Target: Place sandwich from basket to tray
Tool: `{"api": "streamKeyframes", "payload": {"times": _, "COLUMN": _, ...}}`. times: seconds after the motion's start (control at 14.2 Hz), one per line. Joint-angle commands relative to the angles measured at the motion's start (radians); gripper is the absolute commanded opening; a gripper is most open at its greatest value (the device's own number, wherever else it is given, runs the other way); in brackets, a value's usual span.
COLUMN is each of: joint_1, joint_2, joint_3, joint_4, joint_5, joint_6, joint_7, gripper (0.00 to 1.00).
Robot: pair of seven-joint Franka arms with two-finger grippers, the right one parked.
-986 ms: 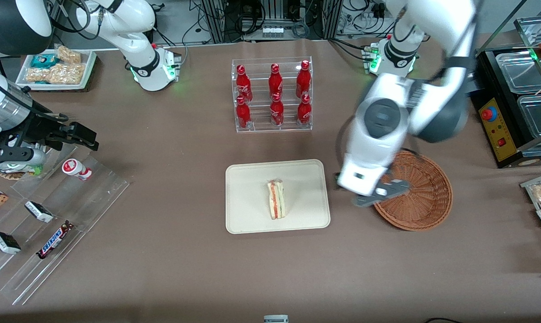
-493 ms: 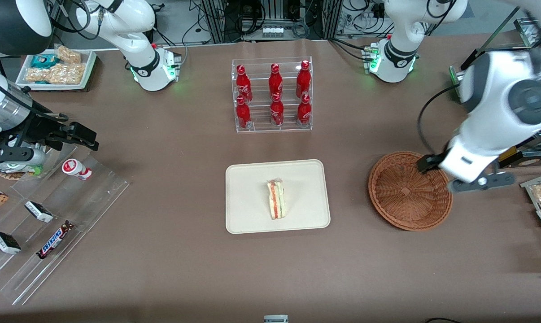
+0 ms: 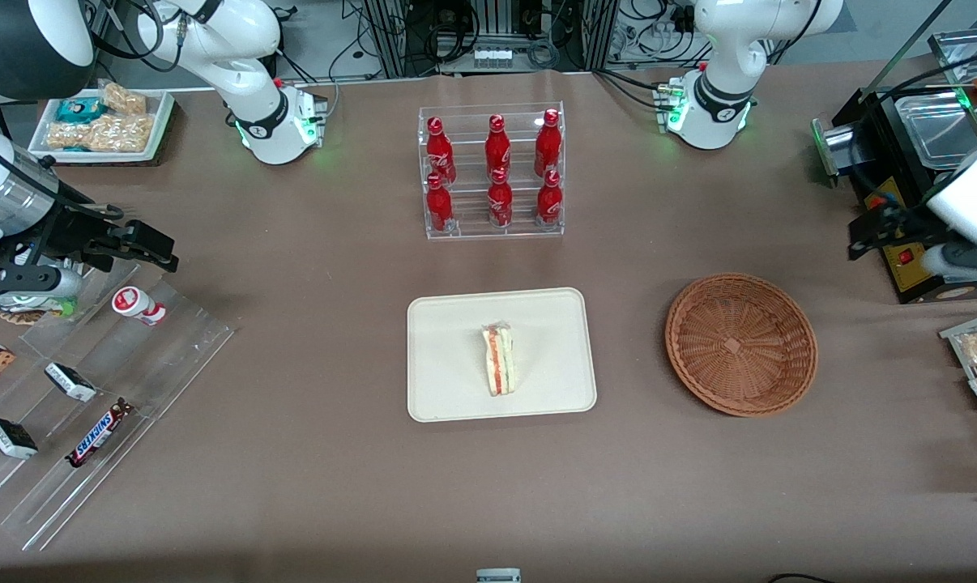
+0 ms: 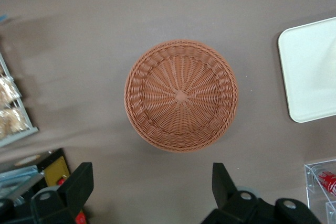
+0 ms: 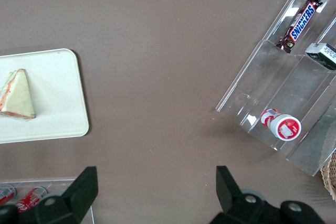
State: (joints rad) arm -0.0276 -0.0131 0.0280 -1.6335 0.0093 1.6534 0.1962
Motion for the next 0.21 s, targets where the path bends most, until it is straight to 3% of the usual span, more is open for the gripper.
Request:
{"api": "streamKeyframes", "payload": {"times": 0.0, "joint_1": 0.012, "joint_2": -0.005, "joint_3": -0.016, "joint_4": 0.024, "joint_5": -0.003, "joint_6": -0.015, "joint_7": 0.038, "gripper": 1.0}}
{"api": "streamKeyframes", "payload": {"times": 0.14, "joint_1": 0.012, "joint_2": -0.001, "joint_3": -0.013, "joint_4": 0.026, "joint_5": -0.009, "joint_6": -0.015, "joint_7": 0.029, "gripper": 1.0}}
